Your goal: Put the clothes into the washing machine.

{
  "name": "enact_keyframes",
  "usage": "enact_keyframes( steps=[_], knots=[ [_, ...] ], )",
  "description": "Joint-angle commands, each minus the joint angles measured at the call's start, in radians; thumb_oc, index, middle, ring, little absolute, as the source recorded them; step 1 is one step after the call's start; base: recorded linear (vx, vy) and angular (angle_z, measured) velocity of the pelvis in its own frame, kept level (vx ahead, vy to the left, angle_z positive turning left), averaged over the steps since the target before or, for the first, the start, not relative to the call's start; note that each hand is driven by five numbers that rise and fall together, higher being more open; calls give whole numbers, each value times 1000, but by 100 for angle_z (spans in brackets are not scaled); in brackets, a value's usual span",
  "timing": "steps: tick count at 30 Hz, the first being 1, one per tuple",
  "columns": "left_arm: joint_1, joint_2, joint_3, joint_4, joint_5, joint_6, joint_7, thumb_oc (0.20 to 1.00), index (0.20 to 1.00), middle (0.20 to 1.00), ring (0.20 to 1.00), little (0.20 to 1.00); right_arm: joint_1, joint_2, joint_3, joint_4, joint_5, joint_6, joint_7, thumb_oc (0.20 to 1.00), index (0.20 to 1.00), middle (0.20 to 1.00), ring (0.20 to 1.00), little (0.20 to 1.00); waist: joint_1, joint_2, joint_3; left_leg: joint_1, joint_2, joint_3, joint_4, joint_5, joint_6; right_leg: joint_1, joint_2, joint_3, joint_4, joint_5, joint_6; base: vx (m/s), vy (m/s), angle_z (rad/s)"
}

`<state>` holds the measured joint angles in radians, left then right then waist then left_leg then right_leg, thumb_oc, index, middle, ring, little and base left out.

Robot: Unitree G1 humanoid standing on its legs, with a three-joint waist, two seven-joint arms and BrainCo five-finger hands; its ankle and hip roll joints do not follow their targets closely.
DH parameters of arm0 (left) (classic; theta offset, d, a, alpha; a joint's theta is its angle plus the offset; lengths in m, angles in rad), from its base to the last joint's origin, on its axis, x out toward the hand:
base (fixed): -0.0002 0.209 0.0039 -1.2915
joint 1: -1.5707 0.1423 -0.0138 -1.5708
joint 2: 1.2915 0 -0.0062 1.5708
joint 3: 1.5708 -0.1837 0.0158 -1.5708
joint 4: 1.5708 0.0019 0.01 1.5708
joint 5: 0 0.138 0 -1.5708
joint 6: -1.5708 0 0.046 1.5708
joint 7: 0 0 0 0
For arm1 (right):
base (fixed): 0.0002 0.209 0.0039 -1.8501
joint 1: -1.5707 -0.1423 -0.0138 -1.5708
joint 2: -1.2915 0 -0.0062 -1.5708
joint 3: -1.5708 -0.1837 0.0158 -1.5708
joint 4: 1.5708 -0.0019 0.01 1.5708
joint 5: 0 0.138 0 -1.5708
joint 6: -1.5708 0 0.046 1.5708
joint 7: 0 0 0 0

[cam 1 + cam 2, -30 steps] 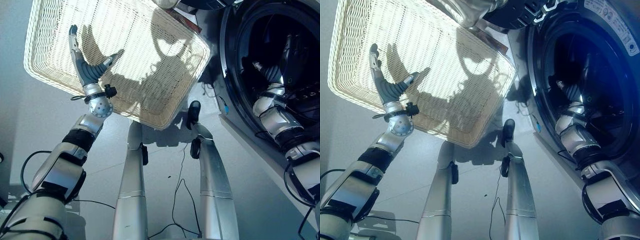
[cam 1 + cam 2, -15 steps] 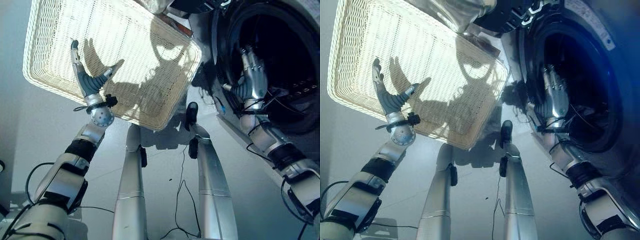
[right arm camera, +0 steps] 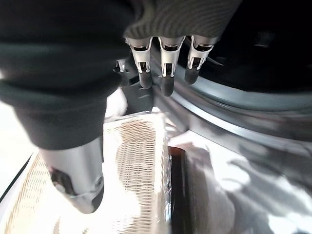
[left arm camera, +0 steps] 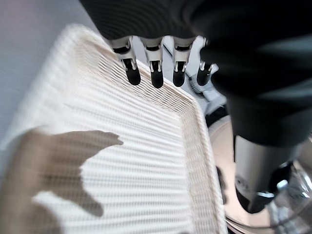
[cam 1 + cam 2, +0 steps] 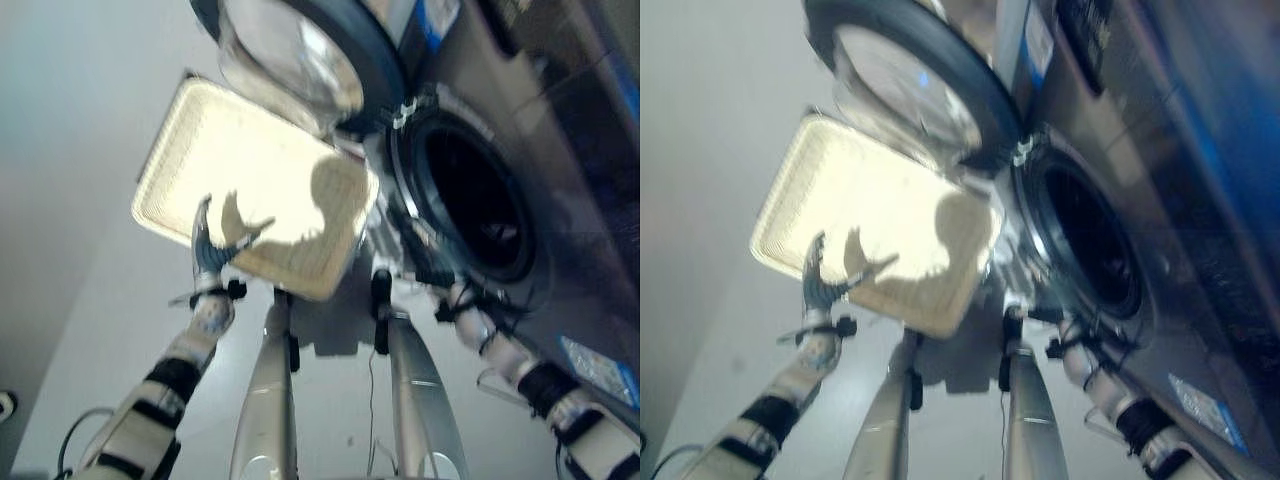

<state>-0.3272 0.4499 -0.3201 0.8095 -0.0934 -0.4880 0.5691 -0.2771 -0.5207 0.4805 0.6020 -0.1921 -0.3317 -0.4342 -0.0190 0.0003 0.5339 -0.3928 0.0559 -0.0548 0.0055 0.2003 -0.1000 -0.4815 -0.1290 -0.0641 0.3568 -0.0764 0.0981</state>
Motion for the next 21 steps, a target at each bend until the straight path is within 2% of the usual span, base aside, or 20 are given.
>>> enact_keyframes(
  steps=[1, 3, 4, 5, 7, 8, 12, 14, 15, 18, 21],
  knots=[
    [62, -24, 33, 57, -7, -22, -129, 1000, 1000, 1000, 1000, 1000, 76, 21, -66, 67, 181, 21, 147, 1000, 1000, 1000, 1000, 1000, 23, 0, -50, 177, -72, 31, 7, -145, 18, 192, 18, -35, -236, 134, 56, 133, -26, 5],
    [100, -31, 33, 86, -8, -14, -184, 1000, 1000, 1000, 1000, 1000, 107, 47, -87, 132, 241, 46, 216, 1000, 1000, 1000, 1000, 1000, 27, -1, -85, 223, -69, 33, -17, -145, 16, 250, 12, -42, -267, 134, 57, 166, -38, 14],
    [145, -43, 38, 123, 9, -3, -240, 1000, 1000, 1000, 1000, 1000, 141, 83, -124, 217, 295, 85, 278, 1000, 1000, 1000, 1000, 1000, 30, -4, -130, 269, -66, 34, -34, -145, 14, 306, 9, -45, -291, 135, 57, 176, -45, 17],
    [158, -47, 40, 134, 7, 6, -265, 1000, 1000, 1000, 1000, 1000, 149, 93, -134, 243, 302, 95, 294, 1000, 1000, 1000, 1000, 1000, 30, -4, -143, 284, -64, 35, -40, -144, 14, 322, 9, -46, -298, 135, 57, 234, -56, 11],
    [208, -66, 42, 218, 18, 37, -351, 1000, 1000, 1000, 1000, 1000, 179, 143, -180, 402, 331, 142, 370, 1000, 1000, 1000, 1000, 1000, 33, -6, -222, 352, -57, 41, -64, -142, 17, 396, 7, -54, -319, 136, 57, 261, -45, 5],
    [217, -70, 44, 229, 17, 48, -368, 1000, 1000, 1000, 1000, 1000, 183, 150, -186, 424, 323, 143, 373, 1000, 1000, 1000, 1000, 1000, 34, -5, -235, 364, -55, 43, -69, -142, 17, 409, 7, -56, -323, 135, 57, 277, -23, 10],
    [277, -100, 62, 330, 35, 114, -462, 1000, 1000, 1000, 1000, 1000, 220, 207, -244, 584, 337, 221, 427, 1000, 1000, 1000, 1000, 1000, 43, 2, -337, 432, -45, 55, -93, -152, 16, 494, 7, -65, -362, 130, 54, 221, 1, 3],
    [289, -112, 68, 363, 51, 133, -495, 1000, 1000, 1000, 1000, 1000, 226, 223, -271, 625, 359, 256, 444, 1000, 1000, 1000, 1000, 1000, 45, 3, -358, 446, -44, 54, -93, -158, 17, 513, 7, -66, -371, 127, 53, 126, 4, 3],
    [304, -121, 78, 401, 76, 140, -522, 1000, 1000, 1000, 1000, 1000, 231, 234, -296, 663, 359, 297, 450, 1000, 1000, 1000, 1000, 1000, 44, 5, -380, 463, -42, 59, -93, -165, 18, 533, 5, -65, -380, 124, 52, 104, 20, 5],
    [322, -132, 81, 426, 71, 171, -564, 1000, 1000, 1000, 1000, 1000, 238, 241, -324, 717, 339, 338, 469, 1000, 1000, 1000, 1000, 1000, 42, 9, -403, 481, -38, 70, -93, -176, 20, 551, 4, -60, -390, 119, 48, 64, 26, 2],
    [329, -141, 84, 436, 62, 202, -589, 1000, 1000, 1000, 1000, 1000, 239, 243, -327, 748, 318, 352, 476, 1000, 1000, 1000, 1000, 1000, 44, 10, -415, 489, -36, 75, -93, -182, 22, 561, 4, -57, -396, 116, 46, 47, 17, -1]
  ],
)
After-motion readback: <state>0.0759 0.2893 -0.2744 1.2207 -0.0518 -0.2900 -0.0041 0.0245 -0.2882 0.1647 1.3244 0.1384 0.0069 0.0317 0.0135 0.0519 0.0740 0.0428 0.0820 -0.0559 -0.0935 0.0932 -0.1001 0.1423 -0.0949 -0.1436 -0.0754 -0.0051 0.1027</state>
